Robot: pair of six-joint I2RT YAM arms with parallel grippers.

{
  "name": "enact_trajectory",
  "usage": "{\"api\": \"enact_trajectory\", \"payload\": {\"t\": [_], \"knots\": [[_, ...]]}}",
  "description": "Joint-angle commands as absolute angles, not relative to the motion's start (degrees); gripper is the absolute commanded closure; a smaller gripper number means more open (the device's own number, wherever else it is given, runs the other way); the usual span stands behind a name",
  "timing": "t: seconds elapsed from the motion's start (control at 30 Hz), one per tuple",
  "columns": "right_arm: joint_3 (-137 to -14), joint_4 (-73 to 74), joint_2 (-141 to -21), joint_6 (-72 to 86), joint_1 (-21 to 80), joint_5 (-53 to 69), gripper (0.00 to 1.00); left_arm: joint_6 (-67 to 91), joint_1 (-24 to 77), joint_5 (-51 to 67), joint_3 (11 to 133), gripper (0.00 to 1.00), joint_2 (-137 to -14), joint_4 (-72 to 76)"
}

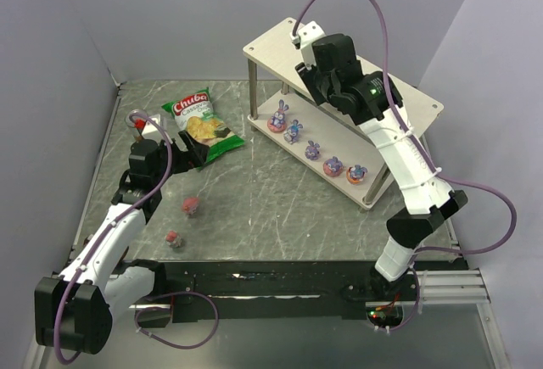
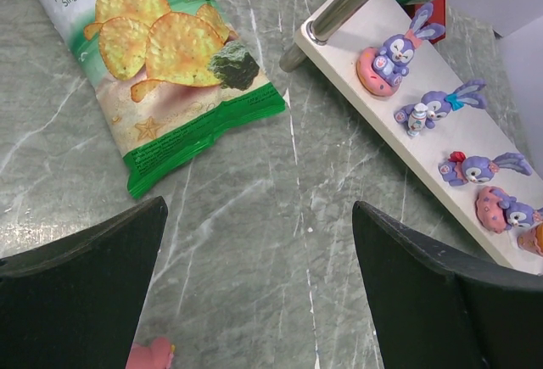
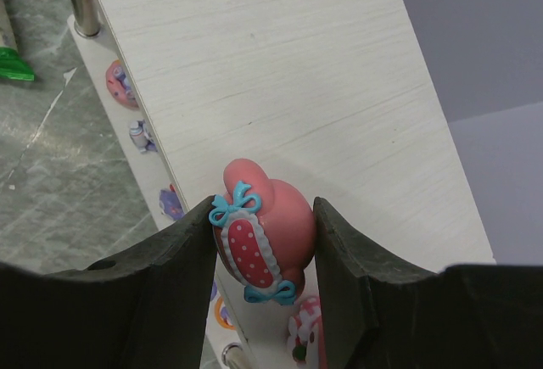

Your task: Place and organize the plastic toys onto the shelf

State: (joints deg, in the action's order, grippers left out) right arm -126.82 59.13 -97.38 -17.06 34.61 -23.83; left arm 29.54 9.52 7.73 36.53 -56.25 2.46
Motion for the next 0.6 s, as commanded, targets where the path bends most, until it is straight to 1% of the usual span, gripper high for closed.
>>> {"api": "enact_trajectory", "payload": {"t": [0.0,0.1,0.2,0.37,0.57], "knots": [[-126.74,55.81,-97.65,-18.11,33.66,-23.03,0.89,28.56,9.76,8.0,37.09,0.04,-56.43,4.31],[-126.22,55.81,-97.82,-18.46,33.58,-22.77,0.84,28.56,9.76,7.82,37.09,0.04,-56.43,4.13],[-125.42,55.64,-97.82,-19.07,33.57,-22.94,0.81,28.48,9.76,7.65,37.18,0.04,-56.51,4.22],[-124.81,55.37,-98.0,-19.25,33.57,-22.85,0.8,28.48,9.76,7.38,37.35,0.04,-56.86,3.96],[-125.24,55.28,-98.44,-19.07,33.31,-23.12,0.75,28.39,9.76,7.21,37.44,0.04,-56.87,3.87]]}}
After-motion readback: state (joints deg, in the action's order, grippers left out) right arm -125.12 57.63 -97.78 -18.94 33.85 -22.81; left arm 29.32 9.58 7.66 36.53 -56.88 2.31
